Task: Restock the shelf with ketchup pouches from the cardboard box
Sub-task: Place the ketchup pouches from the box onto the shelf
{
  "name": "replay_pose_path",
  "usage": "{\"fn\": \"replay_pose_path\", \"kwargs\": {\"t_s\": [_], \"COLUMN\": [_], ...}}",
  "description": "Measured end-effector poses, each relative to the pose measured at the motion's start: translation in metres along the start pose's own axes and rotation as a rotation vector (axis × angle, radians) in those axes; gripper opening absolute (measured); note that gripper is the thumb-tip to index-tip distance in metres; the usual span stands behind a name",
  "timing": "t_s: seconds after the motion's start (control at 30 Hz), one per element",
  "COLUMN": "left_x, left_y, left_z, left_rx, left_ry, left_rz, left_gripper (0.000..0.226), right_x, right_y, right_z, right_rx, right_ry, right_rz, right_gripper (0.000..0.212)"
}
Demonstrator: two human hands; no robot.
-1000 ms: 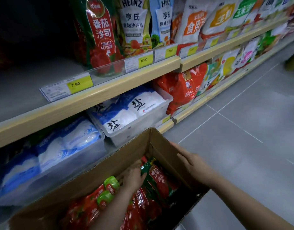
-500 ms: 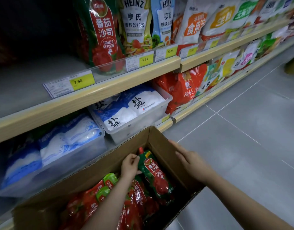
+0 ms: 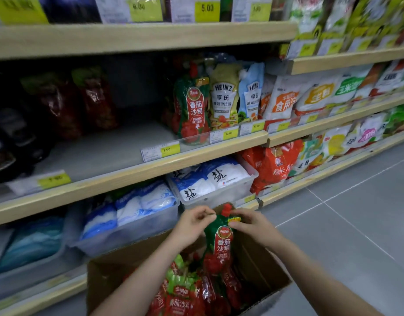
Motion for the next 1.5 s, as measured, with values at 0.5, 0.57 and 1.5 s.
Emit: {"fn": "replay_pose_path", "kwargs": {"t_s": [0.5, 0.57, 1.5], "left_x": [-0.019, -0.015, 0.129], "left_y": [0.023, 0.035, 0.111], "left_z": [-0.053, -0.069, -0.215], "left_rx": [0.025, 0.059, 0.306], "left_ry": [0.248, 0.337, 0.55], "left_rz": [-0.001, 0.039, 0.086], "left_gripper": [0.059, 0.053, 0.055], "right_x": [0.03, 0.033, 0.119], "right_y": [-0.153, -0.168, -0.186], "right_z": [0.011, 0.017, -0.014], "right_rx": [0.188, 0.212, -0.509], "right_ry": [0.032, 0.02, 0.459], "right_rz": [-0.214, -0.244, -0.807], "right_gripper": [0.01, 0.009, 0.026]}}
Point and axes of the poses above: each hand's wrist, its own x-axis towards the middle knuckle, its own z-axis out of the palm, y = z × x, the point moved 9 cm from there along x, towards the middle knuckle, and after that the axes turned 15 degrees about y, right-handed, at the moved point
